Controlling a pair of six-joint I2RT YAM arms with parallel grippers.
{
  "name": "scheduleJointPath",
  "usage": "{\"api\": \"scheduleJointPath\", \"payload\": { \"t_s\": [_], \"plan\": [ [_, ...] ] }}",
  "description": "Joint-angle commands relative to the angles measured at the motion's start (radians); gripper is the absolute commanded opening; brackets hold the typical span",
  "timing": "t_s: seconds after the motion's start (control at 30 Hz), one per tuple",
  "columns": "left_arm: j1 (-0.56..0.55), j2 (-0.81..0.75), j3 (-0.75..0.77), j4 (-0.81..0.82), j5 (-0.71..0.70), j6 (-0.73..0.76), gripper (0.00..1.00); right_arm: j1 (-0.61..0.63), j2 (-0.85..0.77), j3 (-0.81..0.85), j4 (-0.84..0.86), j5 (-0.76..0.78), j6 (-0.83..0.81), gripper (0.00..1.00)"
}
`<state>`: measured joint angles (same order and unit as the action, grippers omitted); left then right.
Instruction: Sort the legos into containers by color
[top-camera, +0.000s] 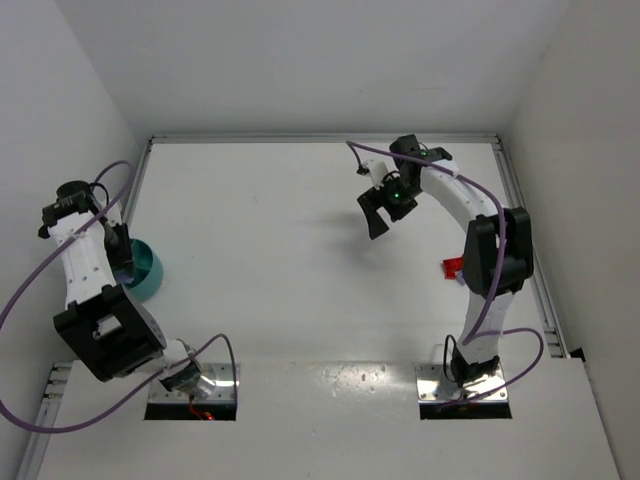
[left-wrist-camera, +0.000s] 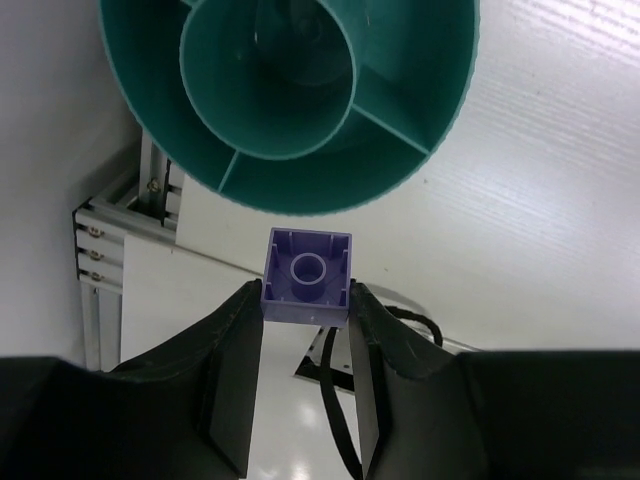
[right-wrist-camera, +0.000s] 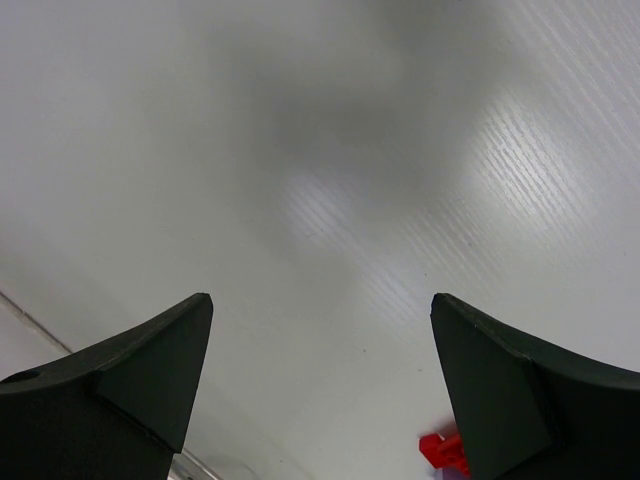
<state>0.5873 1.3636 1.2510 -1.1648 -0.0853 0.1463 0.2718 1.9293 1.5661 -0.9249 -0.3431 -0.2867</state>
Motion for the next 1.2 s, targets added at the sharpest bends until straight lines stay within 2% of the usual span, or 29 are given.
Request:
{"api": "scheduleJointPath", "payload": {
  "t_s": [0.0, 0.17, 0.47, 0.57, 0.6, 0.67, 0.87, 0.93, 1.03, 1.07, 1.17],
  "plan": [
    [0.017, 0.028, 0.054, 0.027, 0.038, -0.005, 0.29, 0.015, 0.004, 0.041, 0.012, 0.007, -0.017, 0.91],
    [0.017, 0.067, 0.064, 0.037, 0.065, -0.005, 0.33, 0.015, -0.006, 0.032, 0.012, 0.016, -0.026, 0.91],
    [0.017, 0.088, 0.064, 0.047, 0.065, -0.005, 0.34, 0.024, -0.006, 0.032, 0.012, 0.036, -0.026, 0.91],
    [0.017, 0.097, 0.064, 0.056, 0.065, -0.005, 0.42, 0.024, -0.006, 0.032, 0.021, 0.036, -0.026, 0.92],
    [0.017, 0.097, 0.064, 0.056, 0.065, -0.005, 0.48, 0.024, -0.006, 0.032, 0.021, 0.045, -0.026, 0.92],
    [0.017, 0.097, 0.064, 0.066, 0.065, -0.005, 0.53, 0.024, -0.006, 0.032, 0.021, 0.046, -0.026, 0.92],
    [0.017, 0.106, 0.064, 0.076, 0.076, -0.014, 0.57, 0.024, -0.015, 0.014, 0.021, 0.055, -0.035, 0.93],
    [0.017, 0.089, 0.073, 0.076, 0.110, 0.013, 0.57, 0.024, -0.015, 0.014, 0.021, 0.055, -0.035, 0.93],
    [0.017, 0.029, 0.122, 0.076, 0.264, 0.102, 0.57, 0.011, -0.053, -0.032, 0.031, 0.055, -0.045, 0.93],
    [0.003, 0.016, 0.137, 0.067, 0.344, 0.125, 0.57, -0.003, -0.065, -0.050, 0.031, 0.070, -0.045, 0.93],
    [-0.034, -0.020, 0.211, 0.027, 0.467, 0.232, 0.59, -0.026, -0.137, -0.150, 0.052, 0.156, -0.064, 0.91]
  ]
}}
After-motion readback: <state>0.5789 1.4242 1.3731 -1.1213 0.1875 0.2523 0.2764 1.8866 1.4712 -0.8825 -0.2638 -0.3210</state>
